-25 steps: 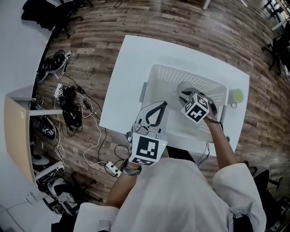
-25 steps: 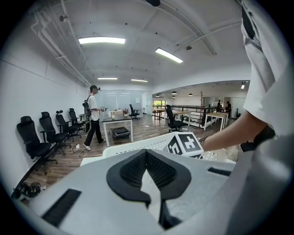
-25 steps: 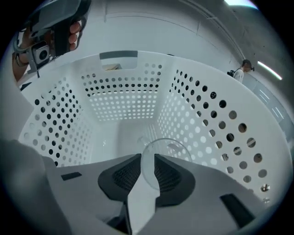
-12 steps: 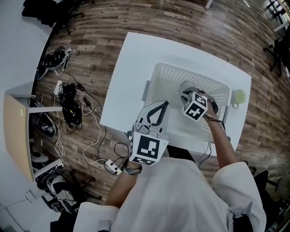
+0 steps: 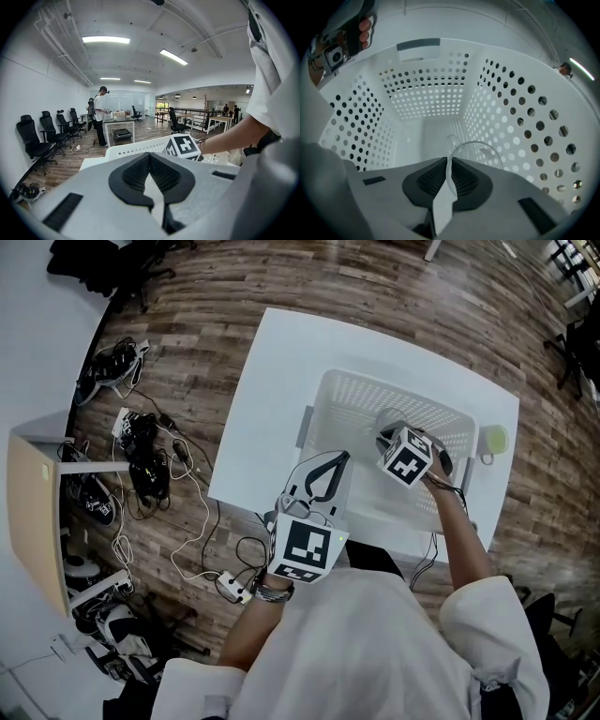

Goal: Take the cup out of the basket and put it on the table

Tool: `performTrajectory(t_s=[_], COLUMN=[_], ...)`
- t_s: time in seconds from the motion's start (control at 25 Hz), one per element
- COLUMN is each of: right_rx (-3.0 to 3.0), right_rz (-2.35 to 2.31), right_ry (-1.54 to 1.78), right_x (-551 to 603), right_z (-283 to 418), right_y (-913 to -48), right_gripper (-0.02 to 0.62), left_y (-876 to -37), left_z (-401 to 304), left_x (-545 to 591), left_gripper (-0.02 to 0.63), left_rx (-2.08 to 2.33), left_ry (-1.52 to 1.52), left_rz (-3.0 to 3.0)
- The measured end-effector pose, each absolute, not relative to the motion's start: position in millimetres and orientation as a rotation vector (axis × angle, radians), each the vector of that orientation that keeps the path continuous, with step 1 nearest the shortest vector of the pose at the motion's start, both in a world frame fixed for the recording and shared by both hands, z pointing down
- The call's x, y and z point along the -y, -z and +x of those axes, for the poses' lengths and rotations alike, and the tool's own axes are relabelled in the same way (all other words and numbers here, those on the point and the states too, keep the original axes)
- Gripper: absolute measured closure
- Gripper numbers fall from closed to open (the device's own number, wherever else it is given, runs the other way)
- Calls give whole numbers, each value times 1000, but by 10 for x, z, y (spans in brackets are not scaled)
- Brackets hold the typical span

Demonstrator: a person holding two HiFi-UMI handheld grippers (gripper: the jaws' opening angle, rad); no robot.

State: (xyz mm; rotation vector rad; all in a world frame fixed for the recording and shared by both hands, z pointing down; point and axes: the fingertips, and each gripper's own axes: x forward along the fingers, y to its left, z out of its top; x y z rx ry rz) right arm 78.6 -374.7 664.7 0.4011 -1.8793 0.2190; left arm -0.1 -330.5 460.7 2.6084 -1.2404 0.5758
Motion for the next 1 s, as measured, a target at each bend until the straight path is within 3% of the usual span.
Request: performTrajectory(t_s=[0.36, 1.0], right_rx=[2029, 2323], right_rz=[539, 927], right_ry=[-409, -325], right_x=[3764, 3544], right_z=[816, 940], right_y=[-6267, -4641], right_gripper=[557, 555], left_y=[-4542, -4000], left_z=[-9, 14], left_x=[3218, 2969], left_gripper=[606, 606], left_rx=[1230, 1225], left_ry=[-560, -508], left_rz=[2635, 2815])
